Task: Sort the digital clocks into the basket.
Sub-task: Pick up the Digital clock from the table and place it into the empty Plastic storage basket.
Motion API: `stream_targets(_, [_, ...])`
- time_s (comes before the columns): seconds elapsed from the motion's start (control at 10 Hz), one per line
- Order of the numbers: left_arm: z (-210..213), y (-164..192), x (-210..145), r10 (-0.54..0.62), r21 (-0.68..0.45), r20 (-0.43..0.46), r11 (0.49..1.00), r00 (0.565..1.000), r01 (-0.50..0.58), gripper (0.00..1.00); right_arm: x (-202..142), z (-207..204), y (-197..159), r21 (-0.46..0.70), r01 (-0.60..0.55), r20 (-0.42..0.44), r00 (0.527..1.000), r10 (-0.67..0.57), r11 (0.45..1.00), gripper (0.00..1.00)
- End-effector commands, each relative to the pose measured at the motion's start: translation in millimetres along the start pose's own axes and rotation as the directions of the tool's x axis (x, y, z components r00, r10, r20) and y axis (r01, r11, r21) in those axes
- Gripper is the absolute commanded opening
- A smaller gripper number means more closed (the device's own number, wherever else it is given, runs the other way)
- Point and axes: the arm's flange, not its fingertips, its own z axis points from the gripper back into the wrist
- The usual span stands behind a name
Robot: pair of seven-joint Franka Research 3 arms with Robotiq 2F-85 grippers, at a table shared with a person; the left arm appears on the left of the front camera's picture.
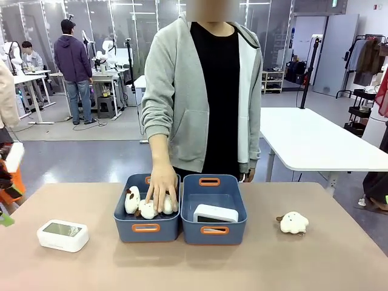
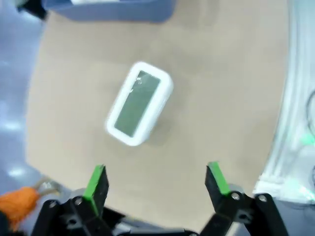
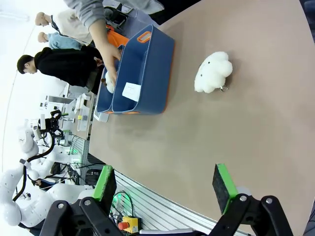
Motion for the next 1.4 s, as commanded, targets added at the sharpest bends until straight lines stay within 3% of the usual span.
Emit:
stream_targets(0.0, [0, -5, -10, 0.151, -0.049, 0.055, 0.988, 0.987, -0.149, 1.0, 0, 1, 1, 0.002, 0.008, -0.002, 1.0, -0.008, 1.0, 1.0])
stream_targets(0.1, [0, -5, -10, 0.151, -0.049, 0.055, 0.988, 0.987, -0.149, 1.0, 0, 1, 1, 0.002, 0.008, -0.002, 1.0, -0.008, 1.0, 1.0])
stream_targets(0.2, [0, 0, -1, -0.004, 0.002, 0.0, 1.0, 1.0, 0.004, 1.0, 0, 1, 1, 0.002, 0.008, -0.002, 1.0, -0.008, 1.0, 1.0])
stream_targets(0.3, [-4, -7, 5, -0.203, -0.048, -0.032, 0.978, 0.979, 0.202, 1.0, 0, 1, 1, 0.002, 0.008, -0.002, 1.0, -0.008, 1.0, 1.0])
stream_targets(0.4, [-17, -5, 13, -0.274, -0.055, -0.06, 0.961, 0.96, 0.271, 1.0, 0, 1, 1, 0.002, 0.008, -0.002, 1.0, -0.008, 1.0, 1.0])
stream_targets(0.5, [-26, 5, 16, -0.271, -0.059, -0.035, 0.962, 0.962, 0.268, 1.0, 0, 1, 1, 0.002, 0.008, -0.002, 1.0, -0.008, 1.0, 1.0])
stream_targets(0.8, [-78, 34, 30, -0.281, -0.221, 0.019, 0.935, 0.96, 0.278, 1.0, 0, 1, 1, 0.002, 0.008, -0.002, 1.0, -0.008, 1.0, 1.0])
stream_targets(0.9, [-90, 35, 34, -0.261, -0.265, 0.006, 0.93, 0.965, 0.253, 1.0, 0, 1, 1, 0.002, 0.008, -0.002, 1.0, -0.008, 1.0, 1.0])
stream_targets(1.3, [-130, 59, 37, -0.233, -0.267, -0.069, 0.941, 0.97, 0.207, 1.0, 0, 1, 1, 0.002, 0.008, -0.002, 1.0, -0.008, 1.0, 1.0])
